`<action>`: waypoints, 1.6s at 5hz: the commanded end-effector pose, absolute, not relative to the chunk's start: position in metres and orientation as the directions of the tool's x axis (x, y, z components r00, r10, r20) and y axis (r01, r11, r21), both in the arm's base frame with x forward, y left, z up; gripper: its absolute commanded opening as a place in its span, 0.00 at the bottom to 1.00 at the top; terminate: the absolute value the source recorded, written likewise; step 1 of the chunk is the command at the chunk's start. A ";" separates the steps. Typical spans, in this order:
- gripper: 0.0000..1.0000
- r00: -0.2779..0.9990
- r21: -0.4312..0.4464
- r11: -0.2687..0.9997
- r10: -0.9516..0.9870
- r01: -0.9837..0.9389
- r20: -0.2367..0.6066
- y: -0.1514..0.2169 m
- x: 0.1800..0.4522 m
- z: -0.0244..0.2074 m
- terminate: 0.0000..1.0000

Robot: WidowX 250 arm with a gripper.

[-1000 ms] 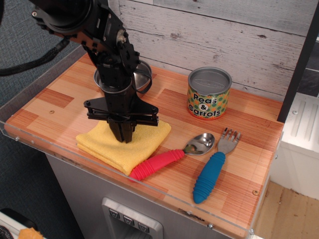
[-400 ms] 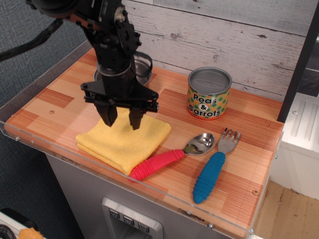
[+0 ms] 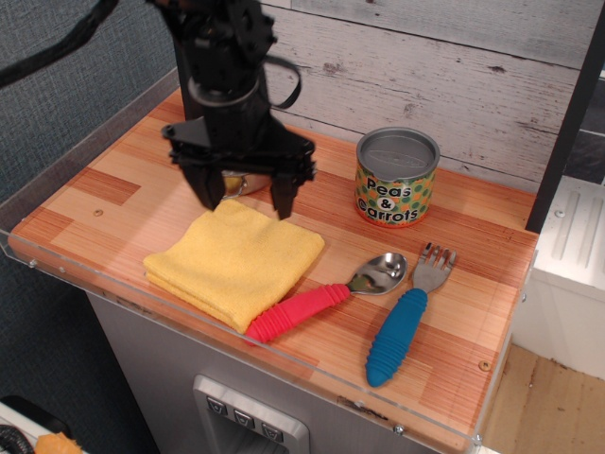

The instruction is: Move the yellow rag closer to the red spoon.

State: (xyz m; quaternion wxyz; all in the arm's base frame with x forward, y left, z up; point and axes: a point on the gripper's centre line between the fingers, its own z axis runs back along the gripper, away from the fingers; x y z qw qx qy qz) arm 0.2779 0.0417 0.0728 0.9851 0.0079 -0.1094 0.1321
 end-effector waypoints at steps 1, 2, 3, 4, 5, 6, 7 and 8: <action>1.00 0.959 -0.018 0.990 0.140 -0.140 0.246 0.010 0.284 0.112 0.00; 1.00 0.969 -0.028 0.997 0.081 -0.076 0.232 -0.010 0.282 0.115 0.00; 1.00 0.973 -0.017 0.999 0.032 -0.029 0.228 -0.026 0.275 0.116 0.00; 1.00 0.974 -0.025 1.000 -0.003 0.009 0.226 -0.038 0.268 0.119 0.00; 1.00 0.971 -0.023 0.998 -0.058 0.065 0.232 -0.051 0.261 0.122 0.00; 1.00 0.971 -0.033 0.993 -0.100 0.110 0.219 -0.062 0.256 0.123 0.00; 1.00 0.971 -0.033 0.993 -0.100 0.110 0.219 -0.062 0.256 0.123 0.00; 1.00 0.971 -0.033 0.993 -0.100 0.110 0.219 -0.062 0.256 0.123 1.00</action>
